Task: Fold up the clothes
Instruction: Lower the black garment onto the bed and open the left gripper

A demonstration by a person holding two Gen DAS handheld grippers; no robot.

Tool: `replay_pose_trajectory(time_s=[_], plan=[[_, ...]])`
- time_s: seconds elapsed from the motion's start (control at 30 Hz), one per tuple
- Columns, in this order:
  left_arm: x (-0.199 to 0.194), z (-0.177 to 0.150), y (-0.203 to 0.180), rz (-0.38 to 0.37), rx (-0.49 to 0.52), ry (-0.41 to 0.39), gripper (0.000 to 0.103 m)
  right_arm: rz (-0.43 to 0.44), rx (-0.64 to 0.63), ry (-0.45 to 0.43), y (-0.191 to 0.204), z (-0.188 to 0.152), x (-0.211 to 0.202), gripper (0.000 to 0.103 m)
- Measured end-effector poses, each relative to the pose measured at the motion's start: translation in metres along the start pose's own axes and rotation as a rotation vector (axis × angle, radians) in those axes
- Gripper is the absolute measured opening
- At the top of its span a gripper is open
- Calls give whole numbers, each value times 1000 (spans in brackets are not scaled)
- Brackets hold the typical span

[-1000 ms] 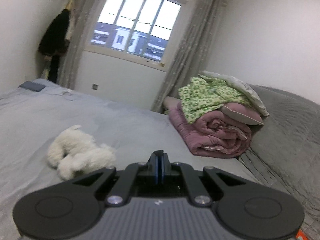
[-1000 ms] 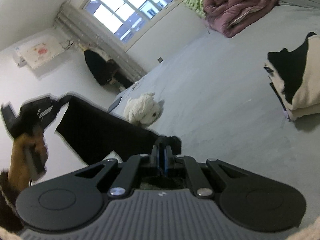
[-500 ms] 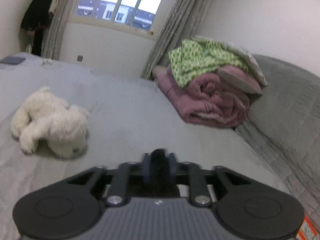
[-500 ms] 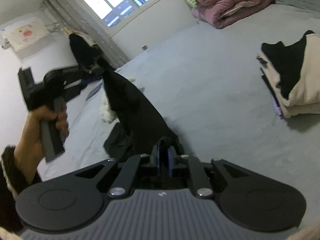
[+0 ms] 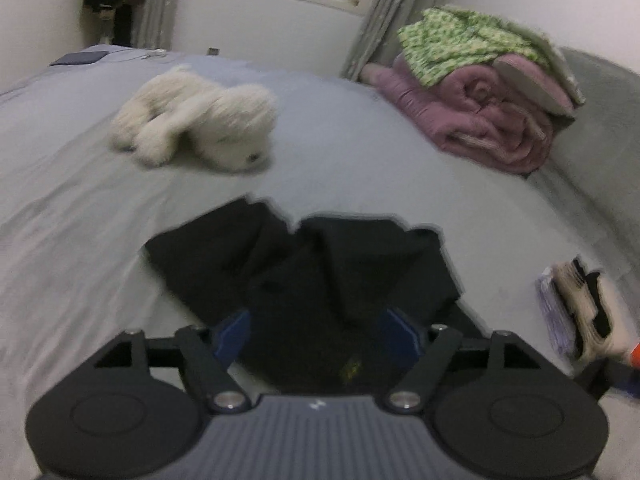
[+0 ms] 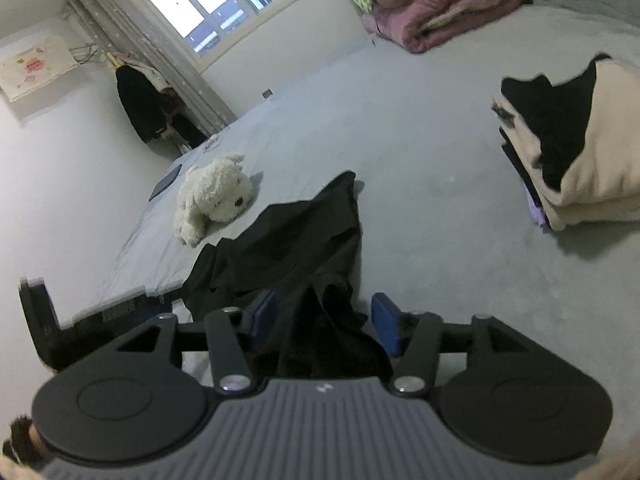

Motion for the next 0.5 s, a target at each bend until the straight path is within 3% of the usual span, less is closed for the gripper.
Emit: replay_pose_trajectory(time_s=[0.13, 0.23, 0.3, 0.4, 0.5], plan=[[-2, -41, 10, 12, 68, 44, 83, -5, -12, -3, 5, -3, 3, 58], [-1, -66, 12, -37, 106, 52, 91, -16, -51, -10, 15, -10, 9, 58], [1, -80, 12, -71, 122, 37, 103, -22, -103, -12, 27, -17, 17, 59], [-2, -99, 3, -63, 246, -31, 103, -31, -187, -6, 42, -31, 35, 60], [-1, -105, -2, -37, 296, -53, 103, -44, -262, 7, 54, -46, 54, 60]])
Point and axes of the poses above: each gripper's, at about its wrist camera, not at the fingertips, and x roughly the way its jaws point, y to its left, z to its top, the point moved 4 cm from there along x, roughly the way its jaws point, and after that the axes turned 7 degrees about x, right-handed, at the moved point
